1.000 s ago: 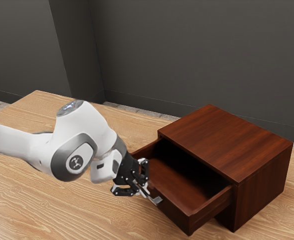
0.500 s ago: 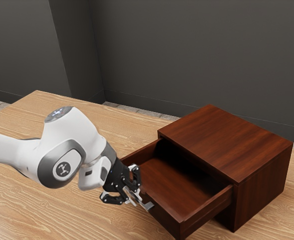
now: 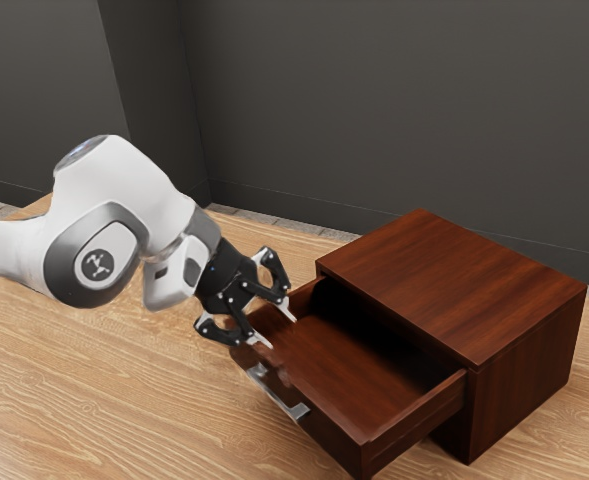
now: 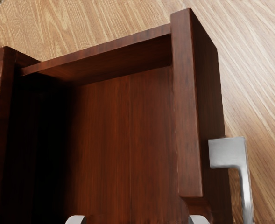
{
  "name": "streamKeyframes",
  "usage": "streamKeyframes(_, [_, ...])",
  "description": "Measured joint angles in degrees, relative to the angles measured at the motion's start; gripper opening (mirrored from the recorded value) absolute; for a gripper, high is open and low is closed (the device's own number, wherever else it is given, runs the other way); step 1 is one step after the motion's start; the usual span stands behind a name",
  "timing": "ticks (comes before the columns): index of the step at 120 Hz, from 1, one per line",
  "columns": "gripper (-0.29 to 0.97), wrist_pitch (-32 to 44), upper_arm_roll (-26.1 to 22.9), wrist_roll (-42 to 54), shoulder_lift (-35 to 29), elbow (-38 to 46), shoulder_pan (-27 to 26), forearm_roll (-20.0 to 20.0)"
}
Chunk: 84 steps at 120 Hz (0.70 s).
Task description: Pull the drawer handle with one arm to open the drawer
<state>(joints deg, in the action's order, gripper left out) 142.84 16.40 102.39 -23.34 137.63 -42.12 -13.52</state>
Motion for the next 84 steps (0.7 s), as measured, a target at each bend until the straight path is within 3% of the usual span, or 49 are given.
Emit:
streamKeyframes(6, [0.25, -6.2, 0.0, -1.6, 1.6, -7.8, 0.7, 4.6])
streamKeyframes(18, [0.30, -21.6, 0.1, -5.7, 10.5, -26.8, 4.0, 11.9])
streamKeyframes(29, [0.42, -33.2, 1.5, -9.2, 18.5, -39.7, 8.0, 14.9])
streamKeyframes(39, [0.50, -40.8, 7.4, -12.9, 23.4, -47.3, 7.4, 16.2])
streamKeyframes(58, [0.60, -49.0, 14.5, -21.7, 24.6, -51.4, 8.6, 17.3])
streamKeyframes(84, [0.65, -53.5, 15.9, -31.0, 24.5, -51.6, 15.6, 17.4])
